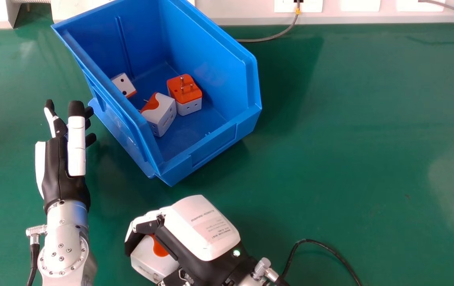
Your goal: Pick all objects and put in blue box
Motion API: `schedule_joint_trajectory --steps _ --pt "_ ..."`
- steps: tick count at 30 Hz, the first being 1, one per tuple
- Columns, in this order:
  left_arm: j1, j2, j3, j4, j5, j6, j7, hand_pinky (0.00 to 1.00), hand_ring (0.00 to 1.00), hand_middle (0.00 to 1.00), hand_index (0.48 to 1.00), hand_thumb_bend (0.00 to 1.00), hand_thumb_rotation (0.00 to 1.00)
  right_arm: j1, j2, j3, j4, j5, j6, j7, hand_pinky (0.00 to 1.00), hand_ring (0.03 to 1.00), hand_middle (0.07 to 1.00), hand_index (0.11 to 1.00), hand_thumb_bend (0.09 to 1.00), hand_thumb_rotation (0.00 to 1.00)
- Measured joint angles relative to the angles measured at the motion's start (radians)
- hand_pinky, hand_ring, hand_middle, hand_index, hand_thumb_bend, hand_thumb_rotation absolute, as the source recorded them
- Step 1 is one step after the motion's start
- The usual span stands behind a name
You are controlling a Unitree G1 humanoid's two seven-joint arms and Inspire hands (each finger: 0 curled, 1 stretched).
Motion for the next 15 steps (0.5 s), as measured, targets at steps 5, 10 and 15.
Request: schedule_joint_trajectory --steps 5,10,15 --pt "0.0 0.0 0.0 0.0 0.0 0.0 0.001 0.85 0.9 0.86 0.939 0.97 1.0 0.005 -0.007 -0.021 -0.04 0.003 -0.008 0.0 0.36 0.493 0.526 0.493 0.498 0.0" --pt "0.0 0.0 0.0 0.001 0.0 0.0 0.0 0.85 0.9 0.86 0.939 0.97 1.0 0.008 -0.007 -0.039 -0.058 0.004 -0.029 -0.001 0.36 0.491 0.527 0.493 0.497 0.0" --pt "0.0 0.0 0.0 0.004 0.0 0.0 -0.002 0.85 0.9 0.86 0.939 0.97 1.0 0.011 -0.007 -0.058 -0.065 0.009 -0.049 -0.002 0.36 0.488 0.527 0.493 0.497 0.0"
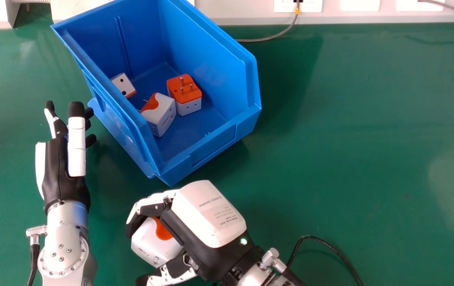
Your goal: Pick all objects and put in blue box
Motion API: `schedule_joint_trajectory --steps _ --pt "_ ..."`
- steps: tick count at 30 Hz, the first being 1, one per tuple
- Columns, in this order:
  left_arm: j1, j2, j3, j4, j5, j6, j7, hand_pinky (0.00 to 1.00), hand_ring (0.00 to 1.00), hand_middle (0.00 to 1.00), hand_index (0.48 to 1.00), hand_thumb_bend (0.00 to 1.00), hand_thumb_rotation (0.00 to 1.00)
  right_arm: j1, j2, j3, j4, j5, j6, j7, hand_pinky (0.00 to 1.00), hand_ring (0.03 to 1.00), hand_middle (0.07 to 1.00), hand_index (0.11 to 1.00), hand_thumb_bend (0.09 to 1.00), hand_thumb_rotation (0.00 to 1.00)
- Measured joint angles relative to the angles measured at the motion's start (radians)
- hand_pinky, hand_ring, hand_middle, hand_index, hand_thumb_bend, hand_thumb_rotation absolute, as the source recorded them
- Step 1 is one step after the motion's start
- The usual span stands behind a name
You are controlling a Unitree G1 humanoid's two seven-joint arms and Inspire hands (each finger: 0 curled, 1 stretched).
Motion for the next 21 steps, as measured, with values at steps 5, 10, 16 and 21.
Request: schedule_joint_trajectory --steps 5,10,16,21 --pt "0.0 0.0 0.0 0.002 0.0 0.0 -0.001 0.85 0.9 0.86 0.939 0.98 1.0 0.001 0.001 -0.023 -0.018 0.017 -0.018 0.0 0.36 0.481 0.527 0.494 0.496 0.0" --pt "0.0 0.0 0.001 0.01 0.0 -0.002 -0.002 0.85 0.9 0.86 0.939 0.97 1.0 0.009 0.003 -0.033 -0.021 0.033 -0.02 -0.001 0.36 0.474 0.526 0.493 0.496 0.0" --pt "0.0 0.0 0.001 0.01 -0.001 -0.003 -0.003 0.85 0.9 0.86 0.939 0.97 1.0 0.017 0.004 -0.055 -0.057 0.041 -0.031 -0.001 0.35 0.469 0.526 0.493 0.496 0.0" --pt "0.0 0.0 0.001 0.01 0.0 -0.003 -0.003 0.86 0.9 0.86 0.939 0.97 1.0 0.018 0.006 -0.072 -0.059 0.043 -0.031 -0.001 0.35 0.467 0.526 0.494 0.496 0.0"
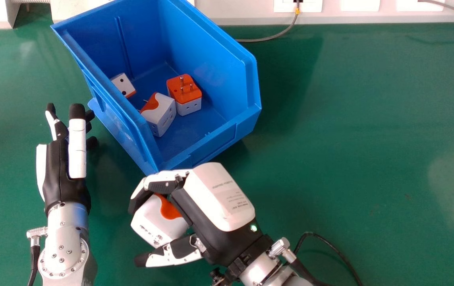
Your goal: Pick all objects and put in blue box
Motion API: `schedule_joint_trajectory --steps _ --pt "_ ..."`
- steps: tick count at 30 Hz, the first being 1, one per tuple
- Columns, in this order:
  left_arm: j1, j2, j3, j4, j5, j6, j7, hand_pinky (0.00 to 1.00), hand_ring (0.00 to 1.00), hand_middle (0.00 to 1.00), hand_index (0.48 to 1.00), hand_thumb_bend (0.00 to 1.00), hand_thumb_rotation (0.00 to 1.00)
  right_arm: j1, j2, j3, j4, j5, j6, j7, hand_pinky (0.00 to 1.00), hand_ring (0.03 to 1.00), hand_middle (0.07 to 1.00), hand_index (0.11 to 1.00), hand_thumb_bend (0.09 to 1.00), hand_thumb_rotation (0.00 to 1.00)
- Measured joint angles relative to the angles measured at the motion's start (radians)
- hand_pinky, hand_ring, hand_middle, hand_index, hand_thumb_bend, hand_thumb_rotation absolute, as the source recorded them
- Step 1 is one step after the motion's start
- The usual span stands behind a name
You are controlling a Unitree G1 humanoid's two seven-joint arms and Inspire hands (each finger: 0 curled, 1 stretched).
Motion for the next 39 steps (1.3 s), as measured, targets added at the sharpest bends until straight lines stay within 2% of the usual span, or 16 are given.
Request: schedule_joint_trajectory --steps 19,39 --pt "-0.001 0.001 0.0 0.005 0.0 -0.006 -0.001 0.86 0.9 0.86 0.939 0.96 1.0 0.024 0.009 -0.116 -0.232 0.005 0.1 -0.004 0.35 0.458 0.528 0.494 0.497 0.0" --pt "-0.001 0.002 0.0 0.006 0.001 -0.006 -0.001 0.86 0.9 0.86 0.939 0.96 1.0 -0.037 0.021 -0.2 -0.235 0.024 0.112 -0.051 0.34 0.456 0.521 0.49 0.499 0.0"
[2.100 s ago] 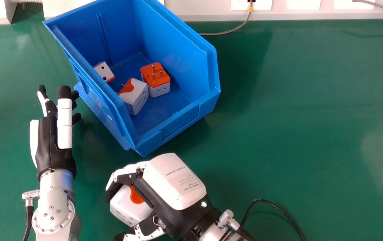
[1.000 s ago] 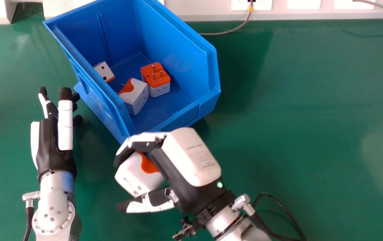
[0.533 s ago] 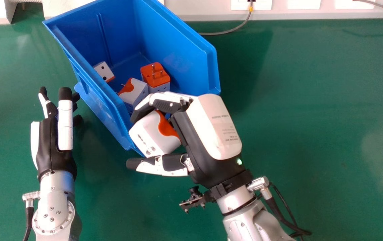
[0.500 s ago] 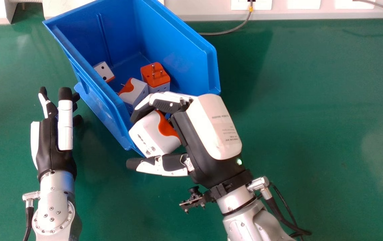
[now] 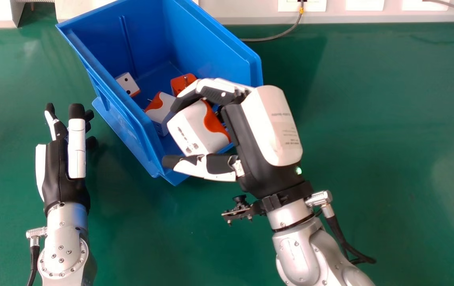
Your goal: Pick all objects and put in blue box
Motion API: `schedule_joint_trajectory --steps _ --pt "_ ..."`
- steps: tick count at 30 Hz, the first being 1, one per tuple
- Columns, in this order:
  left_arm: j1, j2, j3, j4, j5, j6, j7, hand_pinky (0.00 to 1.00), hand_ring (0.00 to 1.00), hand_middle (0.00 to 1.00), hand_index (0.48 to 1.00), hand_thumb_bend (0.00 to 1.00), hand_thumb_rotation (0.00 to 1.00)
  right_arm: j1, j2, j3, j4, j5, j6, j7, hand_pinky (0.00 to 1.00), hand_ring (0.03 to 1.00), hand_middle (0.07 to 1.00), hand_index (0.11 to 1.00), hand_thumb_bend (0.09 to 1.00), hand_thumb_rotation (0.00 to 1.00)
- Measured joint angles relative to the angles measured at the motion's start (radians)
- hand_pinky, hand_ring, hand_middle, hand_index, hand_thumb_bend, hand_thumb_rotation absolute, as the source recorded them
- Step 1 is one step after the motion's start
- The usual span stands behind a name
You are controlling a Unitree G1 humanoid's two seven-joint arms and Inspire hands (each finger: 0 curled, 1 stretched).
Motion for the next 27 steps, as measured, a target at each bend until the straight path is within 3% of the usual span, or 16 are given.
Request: schedule_joint_trajectory --steps 10,21,27 --pt "0.0 0.0 -0.001 0.0 0.001 -0.004 0.002 0.86 0.9 0.86 0.939 0.96 1.0 -0.211 -0.001 -0.037 0.064 -0.04 0.053 -0.036 0.34 0.457 0.514 0.485 0.5 0.0" --pt "-0.005 0.0 -0.006 0.005 0.003 -0.012 0.005 0.86 0.9 0.86 0.94 0.96 1.0 -0.627 -0.001 -0.014 0.638 -0.006 -0.095 -0.049 0.34 0.461 0.521 0.491 0.499 0.0" --pt "-0.009 0.0 -0.007 0.011 0.004 -0.016 0.011 0.86 0.9 0.87 0.94 0.96 1.0 -0.82 0.052 0.05 0.934 -0.04 -0.062 -0.079 0.35 0.46 0.512 0.491 0.499 0.0"
